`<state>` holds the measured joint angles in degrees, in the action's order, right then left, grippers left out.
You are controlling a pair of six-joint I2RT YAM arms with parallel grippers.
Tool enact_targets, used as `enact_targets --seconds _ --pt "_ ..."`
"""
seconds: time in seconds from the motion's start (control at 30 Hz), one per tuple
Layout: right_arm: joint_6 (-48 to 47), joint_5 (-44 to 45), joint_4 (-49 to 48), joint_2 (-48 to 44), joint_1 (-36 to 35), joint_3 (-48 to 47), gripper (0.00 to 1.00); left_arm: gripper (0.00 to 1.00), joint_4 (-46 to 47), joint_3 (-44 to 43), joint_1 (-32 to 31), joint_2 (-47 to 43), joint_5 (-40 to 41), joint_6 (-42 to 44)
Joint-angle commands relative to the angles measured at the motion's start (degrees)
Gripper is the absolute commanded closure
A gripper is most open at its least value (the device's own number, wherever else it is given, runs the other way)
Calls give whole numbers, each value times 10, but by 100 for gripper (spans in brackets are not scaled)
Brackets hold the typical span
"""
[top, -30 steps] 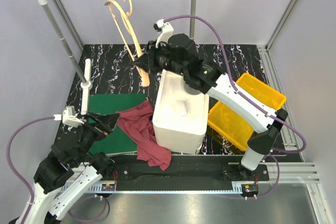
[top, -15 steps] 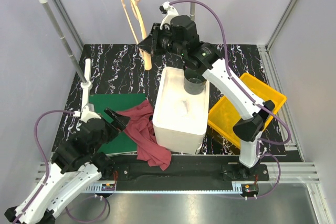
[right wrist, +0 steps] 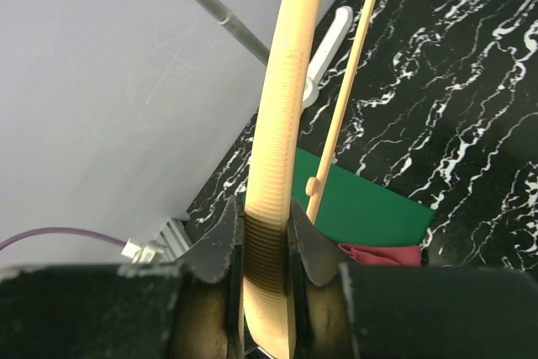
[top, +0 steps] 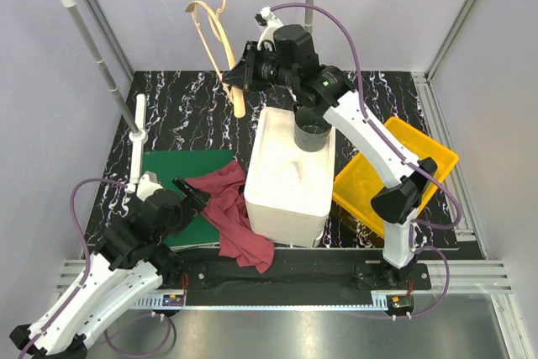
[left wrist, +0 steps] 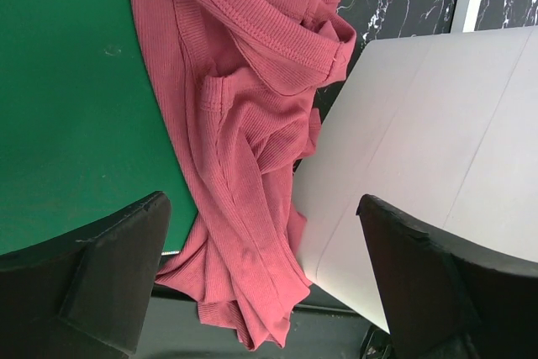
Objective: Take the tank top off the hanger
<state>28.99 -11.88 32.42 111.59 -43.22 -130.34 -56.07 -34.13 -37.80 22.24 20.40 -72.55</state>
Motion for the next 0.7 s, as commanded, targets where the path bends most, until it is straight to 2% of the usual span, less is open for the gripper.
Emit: enact_targets --seconds 0.0,0.13,0.27,0.53,0.67 --pt "0 -41 -36 -76 -9 3 100 1 16 -5 -1 -7 26 -2" --pt "-1 -42 -40 -98 -12 20 100 1 18 -8 -2 -7 32 -2" --pt "-9 -28 -37 -96 -11 -7 100 2 18 -12 -2 0 26 4" --pt "38 -35 19 12 22 -160 100 1 18 -16 -2 1 25 0" --pt "48 -38 19 35 31 -166 100 1 8 -16 -1 9 26 -21"
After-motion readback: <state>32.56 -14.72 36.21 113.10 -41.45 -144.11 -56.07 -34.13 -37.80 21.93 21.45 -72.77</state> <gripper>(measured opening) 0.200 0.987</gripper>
